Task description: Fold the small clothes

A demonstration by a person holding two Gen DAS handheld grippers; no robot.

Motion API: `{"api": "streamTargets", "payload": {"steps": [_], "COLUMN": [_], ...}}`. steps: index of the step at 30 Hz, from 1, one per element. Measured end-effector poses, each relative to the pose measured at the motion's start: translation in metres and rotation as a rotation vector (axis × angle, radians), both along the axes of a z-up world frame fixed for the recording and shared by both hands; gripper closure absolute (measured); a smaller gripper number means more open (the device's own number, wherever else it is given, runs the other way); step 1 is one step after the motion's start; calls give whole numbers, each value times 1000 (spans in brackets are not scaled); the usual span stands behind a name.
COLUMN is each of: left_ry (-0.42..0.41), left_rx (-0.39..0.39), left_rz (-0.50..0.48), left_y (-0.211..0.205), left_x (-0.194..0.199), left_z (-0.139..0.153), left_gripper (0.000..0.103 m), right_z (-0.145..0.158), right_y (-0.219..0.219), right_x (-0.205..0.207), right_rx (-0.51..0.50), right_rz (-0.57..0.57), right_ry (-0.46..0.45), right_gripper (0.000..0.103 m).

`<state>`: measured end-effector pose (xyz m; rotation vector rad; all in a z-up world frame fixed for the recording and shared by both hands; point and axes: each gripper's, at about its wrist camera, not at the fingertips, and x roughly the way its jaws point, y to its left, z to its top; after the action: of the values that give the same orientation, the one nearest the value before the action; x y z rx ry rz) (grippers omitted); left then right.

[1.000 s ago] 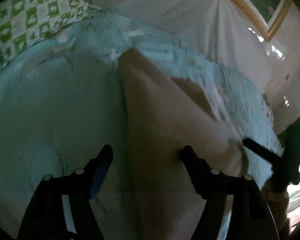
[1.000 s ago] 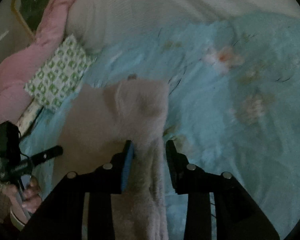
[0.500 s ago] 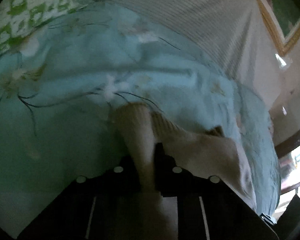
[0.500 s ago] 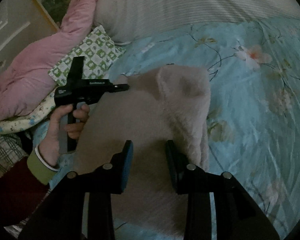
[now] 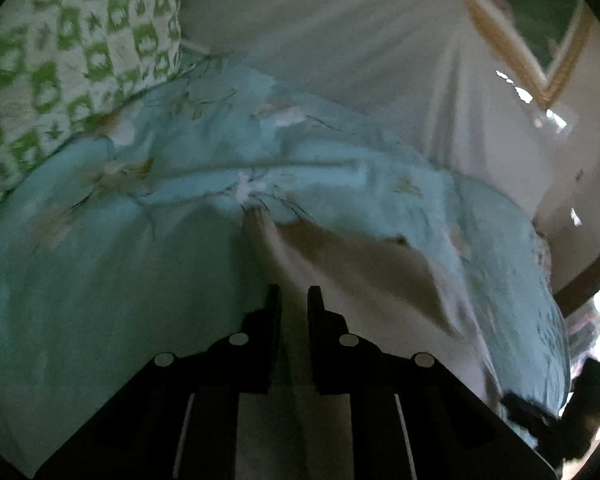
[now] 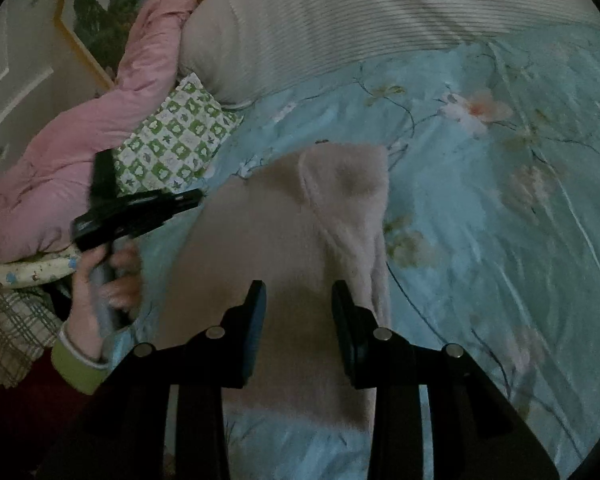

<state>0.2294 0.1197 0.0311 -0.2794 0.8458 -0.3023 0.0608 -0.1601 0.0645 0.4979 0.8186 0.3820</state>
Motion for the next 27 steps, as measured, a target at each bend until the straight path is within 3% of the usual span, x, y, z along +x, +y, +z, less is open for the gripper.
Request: {"api": "streamTargets", "payload": {"steps": [5,9,14,19,23,26,27], "left_ry": [-42,-20,114,100,60,29,19], "left_rx": [-52,-72,-4,24,85,130,155], "left_rz": [-79,-152,-158,-164,-152,-137,-121], "left_y": [-17,-36,-42,-45,-51,-52,-53], "left_x": [-82,-126,-135,-139,-150,-166,-171], "left_z": [7,-12,-58,-62,-51,-43,-41], "left_gripper": [92,88,89,89,85,60,44], "right_z": [-5,-10,-16,-39,-27,-13,-10], "right_y": [2,9,9,14,13,12,13], "right_x": [-18,-25,-23,-17,-24,-36,-41], "right_rx": [-11,-20,-57,-153,-142,-147,-147], "right_rz": [8,29,29,30,18,20,23], "right_ry": [17,26,39,88,77,54,47], "right_gripper": [68,68,68,69,68,68,67]}}
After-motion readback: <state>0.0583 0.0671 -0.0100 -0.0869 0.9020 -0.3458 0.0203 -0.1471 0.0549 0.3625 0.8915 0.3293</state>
